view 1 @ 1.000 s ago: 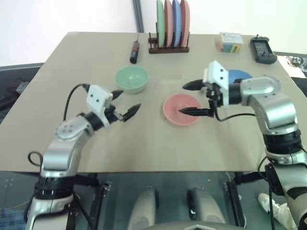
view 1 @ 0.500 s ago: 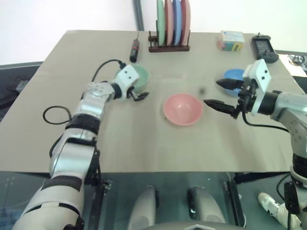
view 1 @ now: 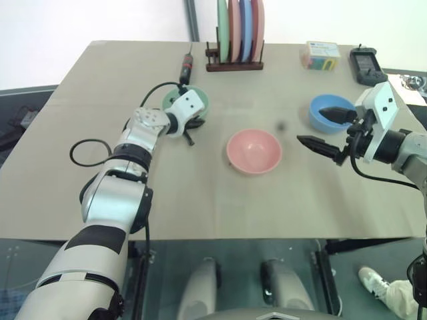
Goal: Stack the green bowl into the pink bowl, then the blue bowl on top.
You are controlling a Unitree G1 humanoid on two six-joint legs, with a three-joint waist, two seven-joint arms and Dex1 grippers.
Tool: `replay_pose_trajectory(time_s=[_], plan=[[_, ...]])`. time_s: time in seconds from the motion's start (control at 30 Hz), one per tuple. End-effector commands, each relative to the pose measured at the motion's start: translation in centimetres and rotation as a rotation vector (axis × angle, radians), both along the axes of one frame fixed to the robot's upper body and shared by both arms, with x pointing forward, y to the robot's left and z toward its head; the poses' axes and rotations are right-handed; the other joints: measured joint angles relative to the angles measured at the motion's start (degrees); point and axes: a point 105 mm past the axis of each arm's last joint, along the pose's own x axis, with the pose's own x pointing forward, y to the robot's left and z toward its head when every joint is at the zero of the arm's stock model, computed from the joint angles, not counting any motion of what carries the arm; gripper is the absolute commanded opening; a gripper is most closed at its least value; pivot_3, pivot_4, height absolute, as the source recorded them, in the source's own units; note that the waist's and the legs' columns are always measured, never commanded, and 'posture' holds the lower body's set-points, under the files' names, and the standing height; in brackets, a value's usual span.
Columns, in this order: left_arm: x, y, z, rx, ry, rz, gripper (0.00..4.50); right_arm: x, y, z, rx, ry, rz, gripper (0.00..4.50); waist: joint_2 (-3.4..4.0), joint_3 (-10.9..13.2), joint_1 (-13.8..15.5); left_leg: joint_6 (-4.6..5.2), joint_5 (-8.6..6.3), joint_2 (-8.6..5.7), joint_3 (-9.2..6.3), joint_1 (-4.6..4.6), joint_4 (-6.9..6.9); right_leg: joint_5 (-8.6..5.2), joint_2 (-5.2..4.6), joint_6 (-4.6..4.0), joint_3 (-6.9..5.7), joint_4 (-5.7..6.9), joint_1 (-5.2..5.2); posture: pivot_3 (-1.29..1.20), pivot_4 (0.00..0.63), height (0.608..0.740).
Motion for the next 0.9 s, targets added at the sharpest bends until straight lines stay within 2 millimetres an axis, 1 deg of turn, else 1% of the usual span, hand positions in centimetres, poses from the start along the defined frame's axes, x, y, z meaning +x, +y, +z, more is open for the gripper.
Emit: replay_pose_trajectory(time_s=[0.03, 0.17, 0.23, 0.4, 0.43, 0.5, 0.57, 0.63, 0.7, 0.8, 0.87, 0.9], plan=[[0.0, -2.0, 2.8, 0.025, -0.079, -0.106, 0.02, -0.4, -0.4, 1.3, 0.000, -0.061, -0.008, 4.47, 0.00, 0.00, 0.01, 0.00, 0.00, 0.00, 0.00, 0.00, 0.00, 0.00, 0.00, 0.00, 0.00, 0.00, 0.00, 0.00, 0.150, 0.740], [-1.2, -6.0, 5.8, 0.021, -0.145, -0.310, 0.02, -0.3, -0.3, 1.3, -0.004, -0.059, -0.006, 4.47, -0.03, 0.02, 0.30, 0.00, 0.00, 0.00, -0.02, -0.05, 0.02, 0.00, 0.00, 0.00, -0.02, -0.02, 0.00, 0.00, 0.150, 0.740], [-2.3, -8.0, 6.9, 0.042, -0.176, -0.430, 0.02, -0.2, -0.2, 1.4, -0.004, -0.060, -0.002, 4.47, -0.03, 0.02, 0.30, 0.00, 0.00, -0.01, -0.04, -0.09, 0.05, 0.00, -0.02, 0.00, -0.03, -0.04, 0.00, 0.00, 0.150, 0.740], [-6.3, -12.5, 7.5, 0.102, -0.215, -0.712, 0.02, -0.1, 0.0, 1.4, -0.003, -0.059, 0.007, 4.47, -0.02, 0.02, -0.02, 0.00, 0.00, -0.01, -0.02, -0.06, 0.03, 0.00, -0.02, -0.01, -0.01, -0.03, 0.00, 0.00, 0.150, 0.740], [-7.0, -13.0, 7.5, 0.109, -0.217, -0.747, 0.02, -0.1, 0.1, 1.4, -0.004, -0.059, 0.009, 4.47, -0.01, 0.01, -0.12, 0.00, 0.00, -0.01, 0.00, -0.04, 0.03, 0.00, -0.02, -0.01, 0.01, -0.02, 0.00, 0.00, 0.150, 0.740], [-9.0, -14.1, 7.1, 0.122, -0.196, -0.849, 0.02, -0.1, 0.2, 1.3, -0.006, -0.058, 0.011, 4.47, 0.00, 0.01, -0.39, 0.00, 0.00, 0.00, 0.03, 0.01, 0.02, 0.00, -0.01, -0.01, 0.06, 0.01, 0.00, 0.00, 0.150, 0.740], [-11.4, -14.7, 6.2, 0.158, -0.151, -0.958, 0.02, -0.1, 0.2, 1.3, -0.008, -0.058, 0.009, 4.47, 0.01, 0.01, -0.66, 0.00, 0.00, 0.02, 0.04, 0.05, 0.02, 0.00, 0.01, -0.01, 0.08, 0.06, 0.00, 0.00, 0.150, 0.740], [-13.0, -14.5, 5.2, 0.204, -0.107, -1.020, 0.02, -0.2, 0.1, 1.3, -0.011, -0.058, 0.006, 4.47, 0.01, 0.01, -0.94, 0.01, 0.01, 0.02, 0.03, 0.05, 0.04, 0.00, 0.01, -0.01, 0.08, 0.08, 0.00, 0.00, 0.150, 0.740], [-13.8, -14.1, 4.7, 0.233, -0.075, -1.042, 0.02, -0.2, 0.1, 1.2, -0.014, -0.057, 0.003, 4.47, 0.01, 0.01, -1.11, 0.01, 0.01, 0.02, 0.03, 0.04, 0.07, 0.00, 0.01, -0.01, 0.08, 0.08, 0.01, 0.00, 0.150, 0.740], [-14.1, -13.8, 4.4, 0.244, -0.048, -1.043, 0.02, -0.2, 0.1, 1.2, -0.015, -0.055, 0.003, 4.47, 0.01, 0.01, -1.15, 0.01, 0.01, 0.02, 0.02, 0.05, 0.09, 0.00, 0.01, -0.01, 0.08, 0.10, 0.01, 0.00, 0.150, 0.740], [-14.4, -13.1, 4.0, 0.261, -0.011, -1.047, 0.80, -0.2, 0.0, 1.1, -0.015, -0.053, 0.003, 4.47, 0.01, 0.01, -1.16, 0.01, 0.01, 0.02, 0.02, 0.07, 0.11, 0.00, 0.01, -0.01, 0.07, 0.09, 0.04, 0.00, 0.150, 0.740], [-14.4, -12.9, 4.1, 0.255, -0.007, -1.038, 1.09, -0.2, 0.0, 1.1, -0.016, -0.052, 0.004, 4.47, 0.02, 0.01, -1.16, 0.01, 0.01, 0.02, 0.03, 0.06, 0.11, 0.00, 0.01, 0.00, 0.08, 0.08, 0.04, 0.00, 0.150, 0.740]])
